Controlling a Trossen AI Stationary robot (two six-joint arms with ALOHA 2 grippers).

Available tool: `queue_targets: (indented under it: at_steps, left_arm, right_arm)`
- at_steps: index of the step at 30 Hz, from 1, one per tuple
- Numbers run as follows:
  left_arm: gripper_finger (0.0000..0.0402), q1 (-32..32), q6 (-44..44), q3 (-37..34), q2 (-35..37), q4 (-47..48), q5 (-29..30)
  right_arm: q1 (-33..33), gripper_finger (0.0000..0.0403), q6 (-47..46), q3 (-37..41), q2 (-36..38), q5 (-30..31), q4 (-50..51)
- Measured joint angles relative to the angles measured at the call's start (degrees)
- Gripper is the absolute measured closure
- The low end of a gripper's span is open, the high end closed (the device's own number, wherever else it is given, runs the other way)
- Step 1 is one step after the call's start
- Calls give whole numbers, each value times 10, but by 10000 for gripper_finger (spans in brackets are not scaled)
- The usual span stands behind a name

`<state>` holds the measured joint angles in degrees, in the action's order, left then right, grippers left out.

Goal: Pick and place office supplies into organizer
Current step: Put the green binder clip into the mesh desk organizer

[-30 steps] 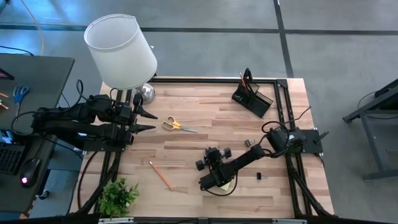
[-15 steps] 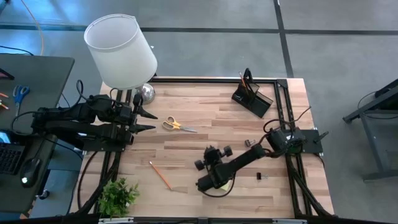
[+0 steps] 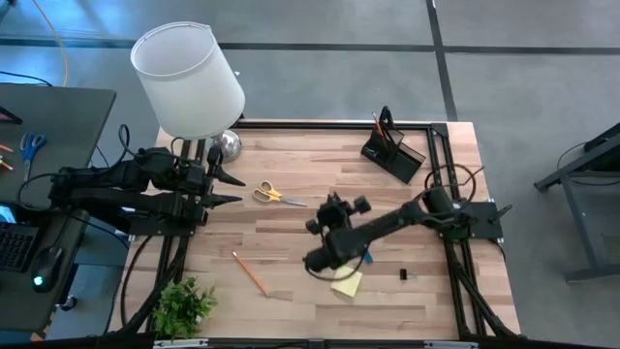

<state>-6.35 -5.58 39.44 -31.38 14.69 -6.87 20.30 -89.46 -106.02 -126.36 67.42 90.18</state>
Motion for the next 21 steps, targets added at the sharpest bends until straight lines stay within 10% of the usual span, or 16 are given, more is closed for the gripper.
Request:
queue_targets:
  at_steps: [21]
  left_arm:
    - [247,0,0,0,0,6,-14]
  right_arm:
    - [-309,354,400,0,59,-243,-28]
